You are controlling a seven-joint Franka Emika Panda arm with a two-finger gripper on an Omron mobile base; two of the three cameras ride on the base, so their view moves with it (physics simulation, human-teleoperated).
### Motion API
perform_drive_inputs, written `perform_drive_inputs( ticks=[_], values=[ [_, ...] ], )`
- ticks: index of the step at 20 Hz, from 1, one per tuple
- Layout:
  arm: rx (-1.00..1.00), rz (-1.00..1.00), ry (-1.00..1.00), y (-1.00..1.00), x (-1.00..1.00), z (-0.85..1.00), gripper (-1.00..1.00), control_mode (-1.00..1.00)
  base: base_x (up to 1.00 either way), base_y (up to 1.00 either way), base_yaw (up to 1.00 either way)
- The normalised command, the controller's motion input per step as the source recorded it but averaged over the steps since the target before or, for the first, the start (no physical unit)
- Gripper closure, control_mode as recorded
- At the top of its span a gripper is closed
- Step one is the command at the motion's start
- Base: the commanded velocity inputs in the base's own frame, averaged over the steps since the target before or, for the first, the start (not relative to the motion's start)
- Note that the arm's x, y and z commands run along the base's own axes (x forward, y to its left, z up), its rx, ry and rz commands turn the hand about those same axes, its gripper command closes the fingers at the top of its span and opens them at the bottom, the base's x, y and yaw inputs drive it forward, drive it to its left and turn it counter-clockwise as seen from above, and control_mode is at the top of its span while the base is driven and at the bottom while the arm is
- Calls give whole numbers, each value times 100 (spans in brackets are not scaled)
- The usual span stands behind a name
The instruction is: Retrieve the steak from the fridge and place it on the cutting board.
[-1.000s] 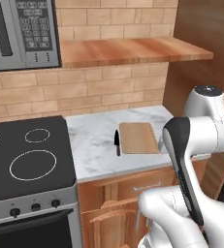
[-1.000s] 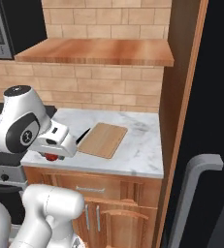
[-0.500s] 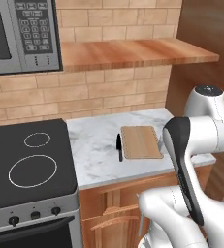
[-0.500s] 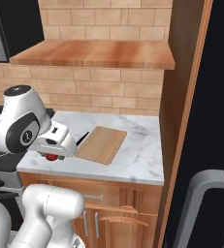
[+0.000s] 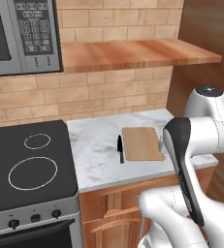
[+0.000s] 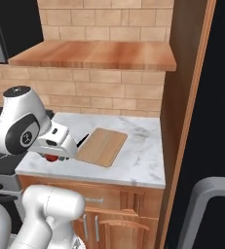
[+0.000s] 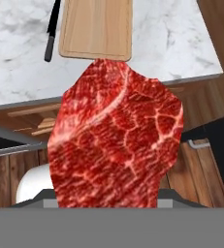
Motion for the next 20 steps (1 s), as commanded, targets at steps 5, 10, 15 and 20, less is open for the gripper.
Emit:
perform_drive_inputs(
  ticks=[5,10,15,20],
  values=[
    [0,0,0,0,0,0,100,100,42,11,0],
    [0,0,0,0,0,0,100,100,48,9,0],
    [0,0,0,0,0,0,100,100,16,3,0],
    [0,0,0,0,0,0,100,-100,0,0,0]
  ],
)
